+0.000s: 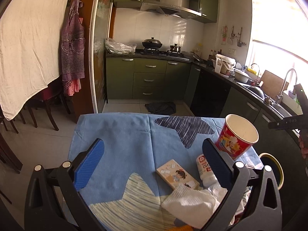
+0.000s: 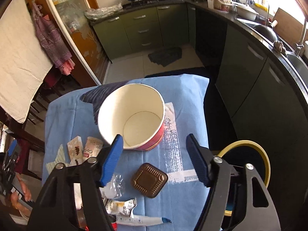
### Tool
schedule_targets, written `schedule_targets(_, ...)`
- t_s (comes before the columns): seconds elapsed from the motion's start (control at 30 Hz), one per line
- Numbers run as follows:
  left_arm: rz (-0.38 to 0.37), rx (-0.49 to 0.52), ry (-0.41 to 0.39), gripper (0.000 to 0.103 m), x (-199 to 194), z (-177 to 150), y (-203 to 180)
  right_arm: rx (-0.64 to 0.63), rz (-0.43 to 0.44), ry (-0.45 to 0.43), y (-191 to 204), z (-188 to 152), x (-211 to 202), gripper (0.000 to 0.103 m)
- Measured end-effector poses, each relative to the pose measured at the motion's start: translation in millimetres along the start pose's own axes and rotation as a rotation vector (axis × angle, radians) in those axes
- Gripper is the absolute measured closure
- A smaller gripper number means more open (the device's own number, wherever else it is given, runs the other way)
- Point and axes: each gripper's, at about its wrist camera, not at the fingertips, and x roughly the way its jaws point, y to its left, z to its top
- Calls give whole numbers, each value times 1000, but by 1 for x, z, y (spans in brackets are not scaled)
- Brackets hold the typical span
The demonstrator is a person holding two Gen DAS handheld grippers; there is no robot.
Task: Collect trash
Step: 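Grasp the red-white paper cup with the right gripper and lift it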
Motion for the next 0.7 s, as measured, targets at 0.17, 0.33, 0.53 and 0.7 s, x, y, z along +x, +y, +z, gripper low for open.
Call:
schedule_targets(0.17,-48,-21,49,6,41,-7,-1,57,-38,138,-15,32,61,67)
schedule_targets(0.33,-25,2,42,6,55,-18,2,51,-71,184,-14,40,90,72)
schedule_targets(0.53,-53,-32,66,6,61,-26,11,41,-97,196,-3,38,103,97)
schedule_targets(0.7,-52,-30,68,6,63,-30,12,48,-74,136,-7,43,70,98)
